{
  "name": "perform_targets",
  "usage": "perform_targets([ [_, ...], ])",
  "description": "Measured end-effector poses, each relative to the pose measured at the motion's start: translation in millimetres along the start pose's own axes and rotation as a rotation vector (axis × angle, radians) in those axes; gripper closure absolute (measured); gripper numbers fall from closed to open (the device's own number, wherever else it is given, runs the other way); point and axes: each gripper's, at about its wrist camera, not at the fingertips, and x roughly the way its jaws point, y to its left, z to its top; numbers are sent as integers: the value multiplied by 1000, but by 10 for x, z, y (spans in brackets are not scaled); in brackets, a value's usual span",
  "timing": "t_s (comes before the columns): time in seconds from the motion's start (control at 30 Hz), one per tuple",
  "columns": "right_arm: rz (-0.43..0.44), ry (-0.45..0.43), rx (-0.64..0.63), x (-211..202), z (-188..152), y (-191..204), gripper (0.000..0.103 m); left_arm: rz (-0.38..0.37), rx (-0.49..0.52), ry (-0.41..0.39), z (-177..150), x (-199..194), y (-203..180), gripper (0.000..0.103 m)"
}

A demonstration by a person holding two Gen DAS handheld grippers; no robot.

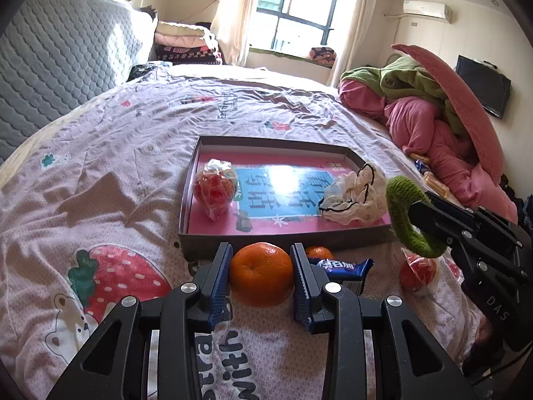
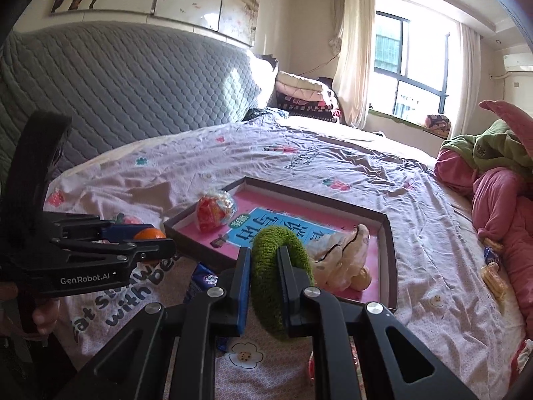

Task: Organize objects
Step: 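Carry the orange with left while right carries the green ring over the tray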

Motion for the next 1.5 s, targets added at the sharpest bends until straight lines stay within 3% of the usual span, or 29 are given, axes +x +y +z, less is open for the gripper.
perform_targets([
  [0.57,-19,-127,54,-283,148,-234,88,1,51,-92,209,-97,-241,66],
  [1.23,-17,-153,133,-209,241,-425,88,4,42,-114,360,63,-352,66],
  [1.5,-39,-121,177,-73,223,-646,88,-6,11,-110,500,158,-325,66],
])
